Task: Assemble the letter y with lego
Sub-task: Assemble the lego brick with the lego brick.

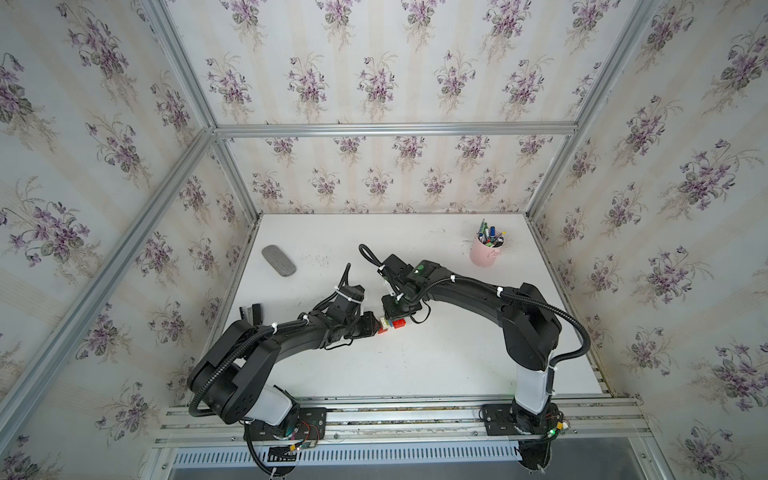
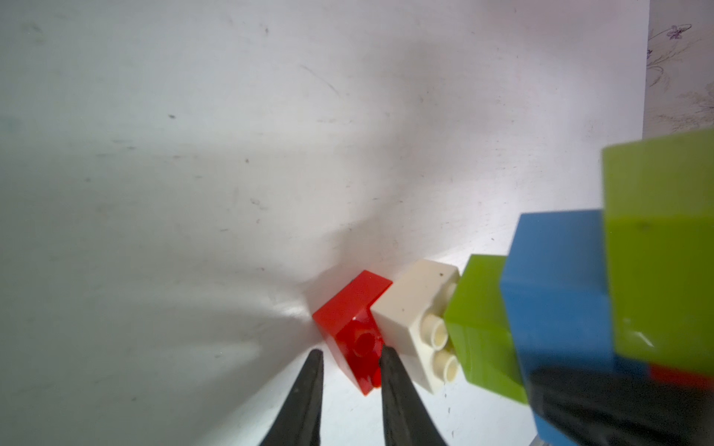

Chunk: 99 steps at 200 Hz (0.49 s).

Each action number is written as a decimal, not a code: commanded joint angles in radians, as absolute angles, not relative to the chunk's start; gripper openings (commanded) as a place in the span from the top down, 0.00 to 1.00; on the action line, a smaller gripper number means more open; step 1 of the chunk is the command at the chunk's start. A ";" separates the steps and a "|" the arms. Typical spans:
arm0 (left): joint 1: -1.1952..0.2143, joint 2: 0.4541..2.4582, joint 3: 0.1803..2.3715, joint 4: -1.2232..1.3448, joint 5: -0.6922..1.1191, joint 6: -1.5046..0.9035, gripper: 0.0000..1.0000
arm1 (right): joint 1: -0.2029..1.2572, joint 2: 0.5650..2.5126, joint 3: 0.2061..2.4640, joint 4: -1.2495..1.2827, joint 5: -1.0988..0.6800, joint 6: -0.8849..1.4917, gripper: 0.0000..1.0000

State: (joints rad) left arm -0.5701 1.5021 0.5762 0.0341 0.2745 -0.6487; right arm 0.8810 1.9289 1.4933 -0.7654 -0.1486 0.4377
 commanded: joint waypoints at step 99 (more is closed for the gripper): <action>-0.569 1.502 0.554 -0.171 0.153 -0.648 0.78 | 0.915 1.951 1.491 -0.780 -0.125 0.439 0.86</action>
State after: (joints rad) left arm -0.5720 1.4918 0.5694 0.0376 0.2642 -0.6567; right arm 0.9039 1.9350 1.4918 -0.7452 -0.1284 0.4374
